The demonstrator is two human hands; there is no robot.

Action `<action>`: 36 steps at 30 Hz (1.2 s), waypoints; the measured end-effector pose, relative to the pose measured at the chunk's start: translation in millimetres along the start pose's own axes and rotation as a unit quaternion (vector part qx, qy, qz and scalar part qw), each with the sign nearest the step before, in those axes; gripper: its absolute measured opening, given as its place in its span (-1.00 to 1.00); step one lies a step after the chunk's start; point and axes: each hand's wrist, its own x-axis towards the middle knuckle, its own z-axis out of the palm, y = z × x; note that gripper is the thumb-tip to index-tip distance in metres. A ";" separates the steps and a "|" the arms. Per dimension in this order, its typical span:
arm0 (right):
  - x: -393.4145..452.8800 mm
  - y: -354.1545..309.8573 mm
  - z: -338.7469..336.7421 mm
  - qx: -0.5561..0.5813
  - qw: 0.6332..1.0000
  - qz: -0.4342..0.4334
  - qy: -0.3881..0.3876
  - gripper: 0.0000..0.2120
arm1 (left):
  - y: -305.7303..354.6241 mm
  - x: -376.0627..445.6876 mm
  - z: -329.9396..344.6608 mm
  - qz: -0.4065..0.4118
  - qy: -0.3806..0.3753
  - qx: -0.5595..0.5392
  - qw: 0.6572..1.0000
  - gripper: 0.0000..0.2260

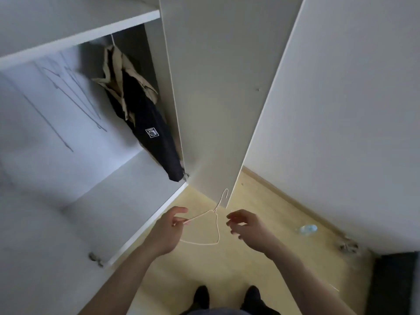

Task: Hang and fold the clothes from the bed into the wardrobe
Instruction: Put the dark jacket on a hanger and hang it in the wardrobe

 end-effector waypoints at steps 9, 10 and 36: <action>-124.1 134.5 -49.4 0.121 0.976 0.114 0.139 -0.88 | 42.3 -43.4 121.9 0.109 -0.188 0.108 0.970 -0.69; -141.4 149.0 -56.9 0.134 0.971 0.122 0.155 -0.88 | 50.5 -48.1 136.7 0.120 -0.202 0.121 0.964 -0.70; -514.0 500.7 -203.8 0.512 0.649 0.166 0.538 -0.84 | 192.7 -327.8 640.2 0.324 -0.581 0.291 0.687 -0.63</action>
